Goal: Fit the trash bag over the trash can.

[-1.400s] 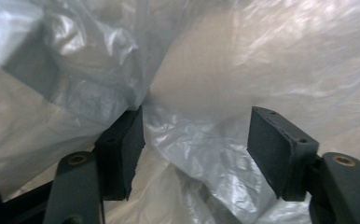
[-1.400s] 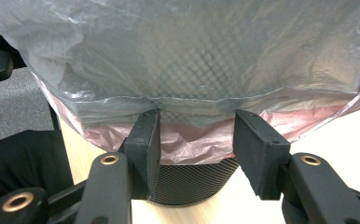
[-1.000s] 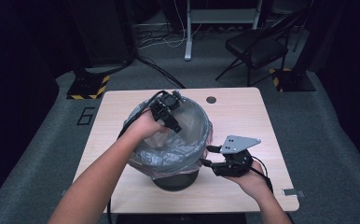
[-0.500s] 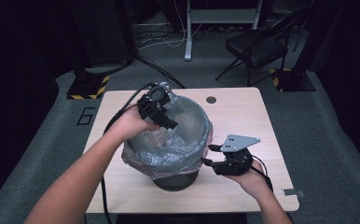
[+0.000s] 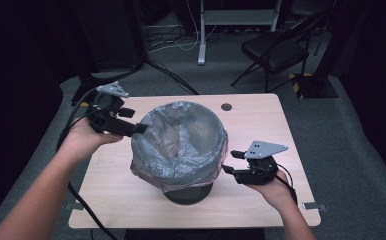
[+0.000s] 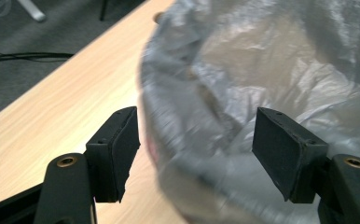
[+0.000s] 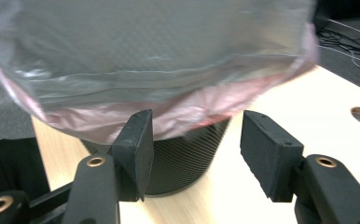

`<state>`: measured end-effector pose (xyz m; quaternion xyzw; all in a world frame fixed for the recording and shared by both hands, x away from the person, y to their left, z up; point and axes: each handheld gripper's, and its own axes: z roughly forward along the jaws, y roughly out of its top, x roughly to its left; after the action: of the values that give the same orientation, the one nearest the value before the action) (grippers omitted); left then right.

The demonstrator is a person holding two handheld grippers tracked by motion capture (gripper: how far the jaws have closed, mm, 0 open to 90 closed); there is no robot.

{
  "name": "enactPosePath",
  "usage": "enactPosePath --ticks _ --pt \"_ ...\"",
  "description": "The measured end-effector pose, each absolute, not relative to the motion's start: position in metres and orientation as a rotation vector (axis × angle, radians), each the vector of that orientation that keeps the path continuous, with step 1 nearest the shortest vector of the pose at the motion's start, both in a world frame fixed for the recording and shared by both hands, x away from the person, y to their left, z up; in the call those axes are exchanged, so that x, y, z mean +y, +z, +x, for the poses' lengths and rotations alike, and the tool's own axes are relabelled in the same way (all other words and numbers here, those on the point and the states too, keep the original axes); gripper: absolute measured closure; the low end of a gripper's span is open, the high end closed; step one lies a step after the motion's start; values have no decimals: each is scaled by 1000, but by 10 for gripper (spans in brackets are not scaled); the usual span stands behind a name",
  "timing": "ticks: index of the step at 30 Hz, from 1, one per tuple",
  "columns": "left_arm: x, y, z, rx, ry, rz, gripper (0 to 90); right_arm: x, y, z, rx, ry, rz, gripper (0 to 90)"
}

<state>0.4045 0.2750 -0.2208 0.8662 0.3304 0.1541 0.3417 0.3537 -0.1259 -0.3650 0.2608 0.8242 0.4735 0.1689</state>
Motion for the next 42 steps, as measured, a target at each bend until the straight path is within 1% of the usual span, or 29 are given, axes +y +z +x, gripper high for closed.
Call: enactPosePath --ticks 7,11,15,18,19,23,29,32,36,38,42 --pt "315 -232 392 914 434 2159 311 -141 -363 358 2295 1363 789 415" --pt "325 -244 386 918 486 2147 310 -143 -365 358 2294 1358 793 410" --pt "333 -256 380 909 511 2111 310 -141 -369 359 2297 1344 765 406" --pt "339 -265 375 896 587 2112 308 -139 -372 359 2306 1332 753 403" --pt "342 -269 373 895 593 2103 308 -139 -373 360 2306 1325 747 403" --pt "353 -286 369 922 595 2059 309 -136 -378 360 2315 1308 744 398" --pt "368 -319 365 977 562 2002 309 -135 -385 363 2316 1290 765 394" --pt "373 -339 365 1015 541 1944 311 -135 -389 365 2313 1286 784 394" --pt "373 -362 364 1048 559 1897 312 -137 -395 367 2306 1269 795 394" --pt "369 -373 365 1063 590 1908 312 -138 -397 368 2300 1266 800 394" --pt "365 -390 368 1065 584 1907 312 -142 -401 370 2279 1268 817 393"
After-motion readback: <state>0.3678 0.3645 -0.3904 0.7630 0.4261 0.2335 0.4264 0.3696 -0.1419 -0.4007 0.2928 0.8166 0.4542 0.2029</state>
